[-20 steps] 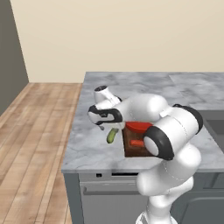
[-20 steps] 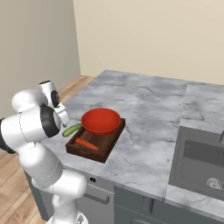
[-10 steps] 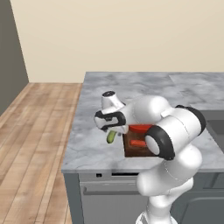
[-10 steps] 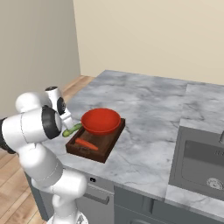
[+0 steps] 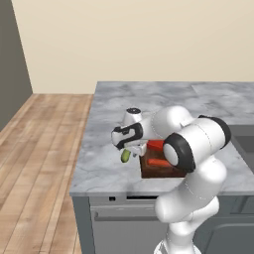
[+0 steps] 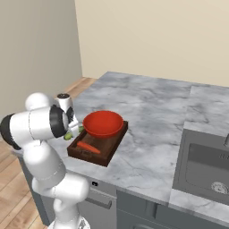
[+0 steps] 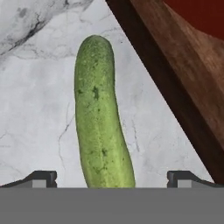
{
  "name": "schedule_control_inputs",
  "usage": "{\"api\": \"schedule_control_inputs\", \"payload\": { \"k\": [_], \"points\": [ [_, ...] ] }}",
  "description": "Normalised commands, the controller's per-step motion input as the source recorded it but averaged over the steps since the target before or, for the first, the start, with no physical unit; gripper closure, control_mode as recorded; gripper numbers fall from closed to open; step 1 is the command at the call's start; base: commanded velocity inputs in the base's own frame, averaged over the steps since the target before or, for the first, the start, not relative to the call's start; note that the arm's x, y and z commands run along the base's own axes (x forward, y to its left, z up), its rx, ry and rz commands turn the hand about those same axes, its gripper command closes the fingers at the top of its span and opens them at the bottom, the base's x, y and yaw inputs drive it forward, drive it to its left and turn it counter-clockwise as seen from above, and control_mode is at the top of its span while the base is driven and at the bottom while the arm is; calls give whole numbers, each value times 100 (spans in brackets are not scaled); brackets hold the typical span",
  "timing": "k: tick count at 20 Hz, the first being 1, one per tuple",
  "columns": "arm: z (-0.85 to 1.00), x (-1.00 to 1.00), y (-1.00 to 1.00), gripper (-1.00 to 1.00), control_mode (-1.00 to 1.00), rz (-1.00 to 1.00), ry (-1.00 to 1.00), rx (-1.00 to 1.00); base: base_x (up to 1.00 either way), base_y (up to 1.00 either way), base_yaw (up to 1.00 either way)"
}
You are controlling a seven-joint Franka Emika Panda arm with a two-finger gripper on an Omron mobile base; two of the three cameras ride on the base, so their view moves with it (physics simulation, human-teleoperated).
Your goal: Place the two vegetables and bowl onto the tray for setting up a vegetable dip station.
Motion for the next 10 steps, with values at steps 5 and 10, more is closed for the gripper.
{"api": "schedule_control_inputs", "payload": {
  "k": [5,10],
  "points": [
    [-15,11,1,-100,-100,0,-3,6,0,0,0],
    [-15,14,7,-100,-100,-2,-1,1,0,0,0]
  ]
}}
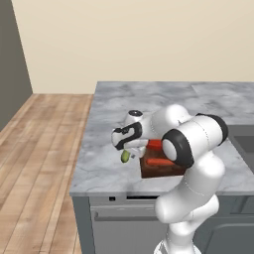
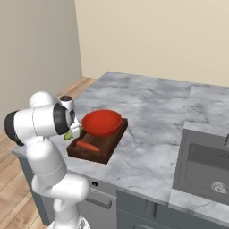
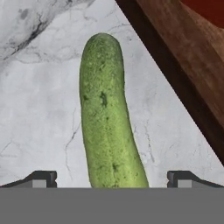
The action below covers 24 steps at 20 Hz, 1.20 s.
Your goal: Place the two vegetables and bowl onto the tray for setting up a vegetable dip station.
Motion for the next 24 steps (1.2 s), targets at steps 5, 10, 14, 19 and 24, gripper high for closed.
{"api": "schedule_control_inputs", "payload": {
  "k": [5,10,14,19,24],
  "points": [
    [-12,11,6,-100,-100,-2,-1,0,0,0,0],
    [-9,0,0,-100,-100,-6,-1,0,0,0,0],
    [-16,3,0,-100,-100,-6,0,0,0,0,0],
    [-17,13,9,-100,-100,-6,0,0,0,0,0],
    [-21,2,0,-100,-100,-8,0,0,0,0,0]
  ]
}}
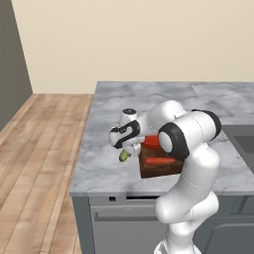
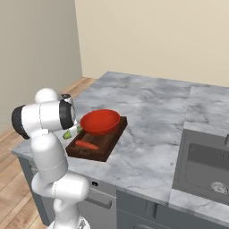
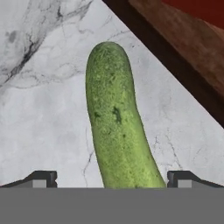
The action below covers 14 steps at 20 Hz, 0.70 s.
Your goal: Place the two vegetables and bowl onto the tray for setting up a vegetable dip station.
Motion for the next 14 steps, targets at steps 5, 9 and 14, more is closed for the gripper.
{"api": "schedule_control_inputs", "payload": {
  "k": [5,9,14],
  "points": [
    [-22,0,0,-100,-100,-8,0,0,0,0,0],
    [-27,-2,0,-100,-100,-7,0,0,0,0,0],
    [-20,0,0,100,-100,-6,0,0,0,0,0]
  ]
}}
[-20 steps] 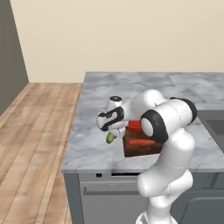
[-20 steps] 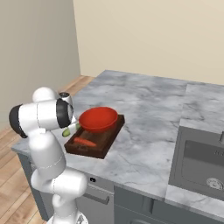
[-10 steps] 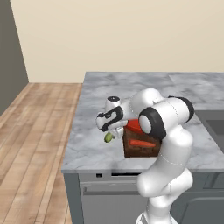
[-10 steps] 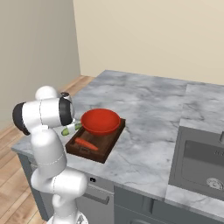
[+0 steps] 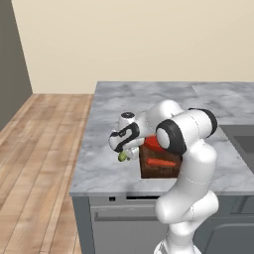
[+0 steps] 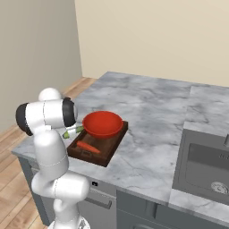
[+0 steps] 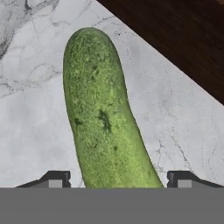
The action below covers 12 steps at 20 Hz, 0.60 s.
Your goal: Place the two vegetables and bowl onto the tray for setting up a vegetable dip station.
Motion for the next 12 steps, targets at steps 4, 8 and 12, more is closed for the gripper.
{"api": "schedule_control_inputs", "payload": {
  "k": [4,8,12],
  "points": [
    [7,-2,0,100,-100,0,4,6,0,0,0],
    [22,-11,5,100,-100,0,8,9,0,0,0],
    [37,-31,17,100,-100,3,2,4,0,0,0]
  ]
}}
